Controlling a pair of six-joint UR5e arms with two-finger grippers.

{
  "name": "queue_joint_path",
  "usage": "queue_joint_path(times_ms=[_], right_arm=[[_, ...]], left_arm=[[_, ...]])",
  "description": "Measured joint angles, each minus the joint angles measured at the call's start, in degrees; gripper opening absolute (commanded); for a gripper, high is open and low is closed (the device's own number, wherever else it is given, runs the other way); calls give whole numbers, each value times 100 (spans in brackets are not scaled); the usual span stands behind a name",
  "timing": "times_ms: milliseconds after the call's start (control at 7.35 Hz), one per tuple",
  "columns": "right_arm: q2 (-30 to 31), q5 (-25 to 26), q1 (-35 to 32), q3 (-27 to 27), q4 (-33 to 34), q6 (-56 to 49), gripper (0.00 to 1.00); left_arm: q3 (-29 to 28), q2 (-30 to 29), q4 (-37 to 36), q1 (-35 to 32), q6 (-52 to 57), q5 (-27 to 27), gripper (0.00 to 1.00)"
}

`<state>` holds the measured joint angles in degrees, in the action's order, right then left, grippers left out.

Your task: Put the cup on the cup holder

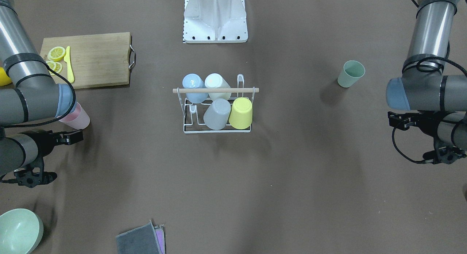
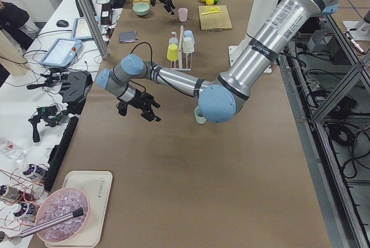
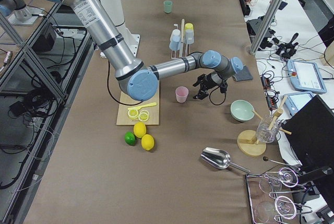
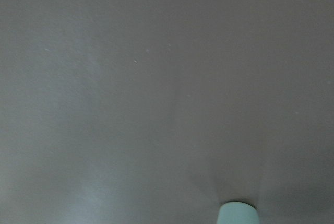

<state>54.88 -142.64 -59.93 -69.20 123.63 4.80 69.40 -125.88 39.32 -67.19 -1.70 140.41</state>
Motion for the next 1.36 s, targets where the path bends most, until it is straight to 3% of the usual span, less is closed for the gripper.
queue_joint_path(times_ms=[408, 1361], right_arm=[[7, 75, 67, 66, 348, -537, 90], [-70, 11, 252, 318, 555, -680, 90]], left_arm=[[-6, 140, -62, 275, 30, 661, 97], [161, 458, -523, 902, 526, 841, 97]])
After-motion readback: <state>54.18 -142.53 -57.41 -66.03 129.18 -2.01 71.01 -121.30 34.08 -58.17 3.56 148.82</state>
